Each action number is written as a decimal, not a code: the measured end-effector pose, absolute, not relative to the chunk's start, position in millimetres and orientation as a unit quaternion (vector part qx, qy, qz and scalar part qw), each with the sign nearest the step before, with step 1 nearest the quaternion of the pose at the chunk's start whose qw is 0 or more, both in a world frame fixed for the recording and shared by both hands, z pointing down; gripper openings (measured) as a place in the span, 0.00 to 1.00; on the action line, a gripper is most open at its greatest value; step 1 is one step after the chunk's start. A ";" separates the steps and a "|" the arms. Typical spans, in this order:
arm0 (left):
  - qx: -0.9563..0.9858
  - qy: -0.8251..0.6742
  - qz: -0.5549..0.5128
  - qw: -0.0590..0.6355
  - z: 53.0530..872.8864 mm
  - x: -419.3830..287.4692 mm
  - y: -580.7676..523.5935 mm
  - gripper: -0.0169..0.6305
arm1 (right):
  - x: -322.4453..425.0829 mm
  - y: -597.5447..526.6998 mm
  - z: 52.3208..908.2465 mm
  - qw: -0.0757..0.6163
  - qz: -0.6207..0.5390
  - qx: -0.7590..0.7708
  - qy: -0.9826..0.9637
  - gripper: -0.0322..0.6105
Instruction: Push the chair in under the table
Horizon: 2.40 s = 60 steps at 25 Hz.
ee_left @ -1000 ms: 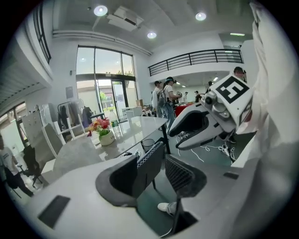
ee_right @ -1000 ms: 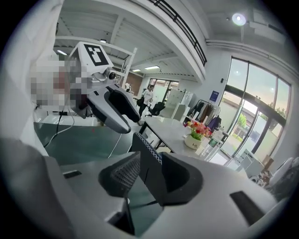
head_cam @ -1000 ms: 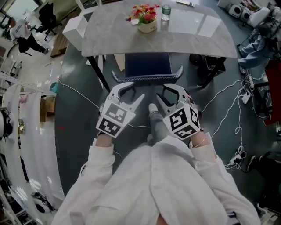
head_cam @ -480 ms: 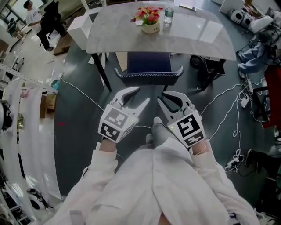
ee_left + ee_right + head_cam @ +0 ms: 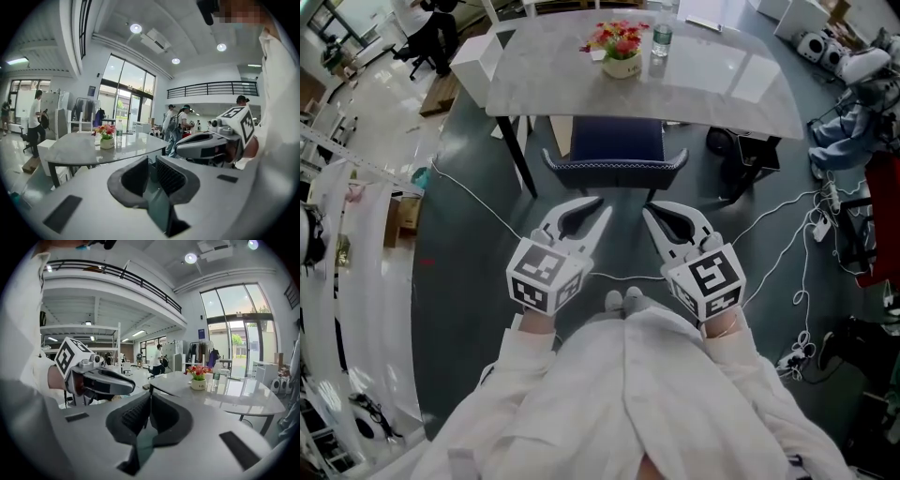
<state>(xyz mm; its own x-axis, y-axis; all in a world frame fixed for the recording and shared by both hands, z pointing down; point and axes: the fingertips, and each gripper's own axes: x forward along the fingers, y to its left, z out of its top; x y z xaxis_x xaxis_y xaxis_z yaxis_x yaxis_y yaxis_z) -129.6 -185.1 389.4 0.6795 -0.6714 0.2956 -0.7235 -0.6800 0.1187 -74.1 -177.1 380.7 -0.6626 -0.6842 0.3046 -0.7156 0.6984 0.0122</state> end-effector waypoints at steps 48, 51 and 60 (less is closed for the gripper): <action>0.921 -0.351 0.081 0.147 366.5 -79.5 -156.5 0.05 | -47.8 -167.5 345.3 0.140 0.052 0.328 -0.933 0.10; 0.922 -0.348 0.083 0.151 369.8 -76.5 -155.0 0.05 | -44.5 -164.7 347.6 0.154 0.049 0.321 -0.933 0.10; 0.924 -0.336 0.091 0.157 374.8 -65.3 -147.8 0.05 | -38.2 -157.0 356.4 0.188 0.042 0.300 -0.934 0.10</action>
<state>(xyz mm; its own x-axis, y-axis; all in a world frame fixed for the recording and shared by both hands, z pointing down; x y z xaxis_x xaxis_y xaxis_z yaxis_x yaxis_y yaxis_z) -65.3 -147.8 374.8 0.7579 -0.5919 0.2743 -0.6493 -0.7255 0.2284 -38.2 -157.0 356.4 -0.7491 -0.5453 0.3761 -0.5770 0.8160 0.0338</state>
